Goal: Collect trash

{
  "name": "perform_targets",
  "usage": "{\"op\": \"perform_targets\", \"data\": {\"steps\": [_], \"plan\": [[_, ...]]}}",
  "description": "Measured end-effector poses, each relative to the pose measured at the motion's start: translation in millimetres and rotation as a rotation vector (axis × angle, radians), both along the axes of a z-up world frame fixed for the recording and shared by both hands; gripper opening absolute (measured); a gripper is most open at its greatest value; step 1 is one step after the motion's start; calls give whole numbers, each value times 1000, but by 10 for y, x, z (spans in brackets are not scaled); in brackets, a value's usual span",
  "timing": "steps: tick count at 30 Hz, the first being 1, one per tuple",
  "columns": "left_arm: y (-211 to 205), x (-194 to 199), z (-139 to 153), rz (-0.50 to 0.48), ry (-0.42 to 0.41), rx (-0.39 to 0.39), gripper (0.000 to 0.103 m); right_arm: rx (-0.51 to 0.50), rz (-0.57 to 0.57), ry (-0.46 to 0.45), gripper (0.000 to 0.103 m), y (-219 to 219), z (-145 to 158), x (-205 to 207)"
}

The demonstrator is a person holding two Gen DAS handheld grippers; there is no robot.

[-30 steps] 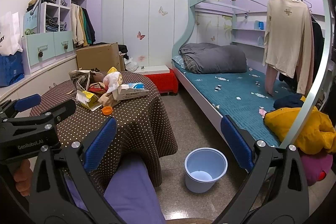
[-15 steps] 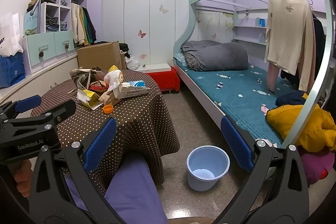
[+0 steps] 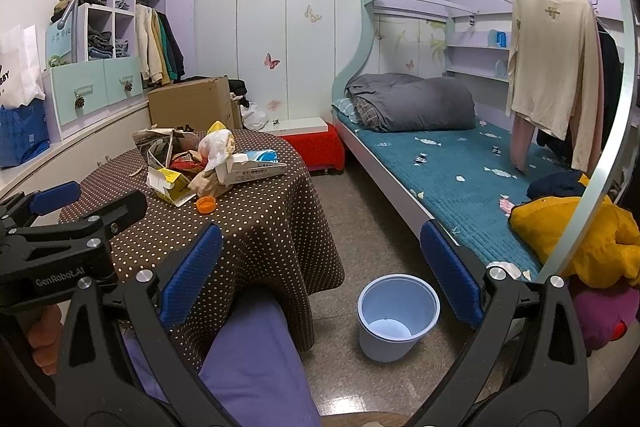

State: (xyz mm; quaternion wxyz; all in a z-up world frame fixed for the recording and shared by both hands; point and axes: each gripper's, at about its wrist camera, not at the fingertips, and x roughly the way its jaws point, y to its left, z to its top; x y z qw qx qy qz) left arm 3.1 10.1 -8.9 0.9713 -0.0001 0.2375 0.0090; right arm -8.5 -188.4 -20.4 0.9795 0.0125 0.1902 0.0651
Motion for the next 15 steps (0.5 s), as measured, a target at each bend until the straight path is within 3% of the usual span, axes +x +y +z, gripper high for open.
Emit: {"op": "perform_targets", "data": {"steps": [15], "plan": [[5, 8, -20, 0, 1, -3, 99, 2, 2, 7, 97, 4, -12, 18]]}}
